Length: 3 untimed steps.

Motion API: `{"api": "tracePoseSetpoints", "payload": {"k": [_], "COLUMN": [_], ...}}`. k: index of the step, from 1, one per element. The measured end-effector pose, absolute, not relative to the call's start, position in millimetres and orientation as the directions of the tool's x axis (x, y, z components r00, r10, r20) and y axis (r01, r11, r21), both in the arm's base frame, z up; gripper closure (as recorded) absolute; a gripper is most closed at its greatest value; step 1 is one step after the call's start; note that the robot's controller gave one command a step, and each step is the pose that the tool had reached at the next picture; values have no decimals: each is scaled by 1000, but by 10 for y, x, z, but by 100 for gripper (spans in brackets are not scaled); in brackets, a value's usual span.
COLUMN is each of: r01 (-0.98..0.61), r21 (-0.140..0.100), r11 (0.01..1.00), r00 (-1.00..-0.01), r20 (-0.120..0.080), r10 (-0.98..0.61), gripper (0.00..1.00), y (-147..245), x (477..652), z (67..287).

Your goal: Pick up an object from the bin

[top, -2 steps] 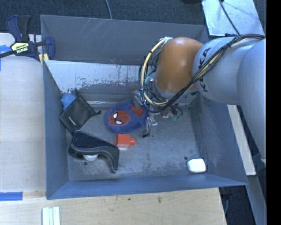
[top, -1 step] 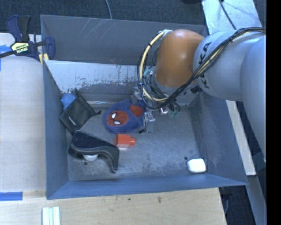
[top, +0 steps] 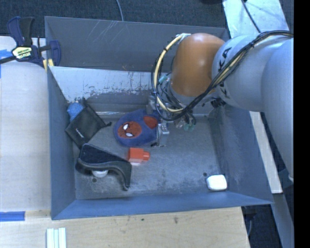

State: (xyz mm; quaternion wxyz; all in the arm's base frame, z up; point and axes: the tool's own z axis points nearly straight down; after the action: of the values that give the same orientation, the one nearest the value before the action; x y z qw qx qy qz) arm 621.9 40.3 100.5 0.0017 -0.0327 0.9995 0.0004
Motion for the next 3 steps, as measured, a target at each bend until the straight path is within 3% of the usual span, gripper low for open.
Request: {"api": "tracePoseSetpoints", "payload": {"k": [1, 2, 3], "r01": [-274, -272, -273], "r21": [-4, -5, -2], "r11": [962, 962, 962], "r00": [-962, -962, -962], "r20": [-13, -18, -2], "r10": [-274, -272, -273], "gripper": [0, 0, 100], "y": [384, 381, 381], "x": [6306, 6323, 6287], "z": [736, 756, 733]}}
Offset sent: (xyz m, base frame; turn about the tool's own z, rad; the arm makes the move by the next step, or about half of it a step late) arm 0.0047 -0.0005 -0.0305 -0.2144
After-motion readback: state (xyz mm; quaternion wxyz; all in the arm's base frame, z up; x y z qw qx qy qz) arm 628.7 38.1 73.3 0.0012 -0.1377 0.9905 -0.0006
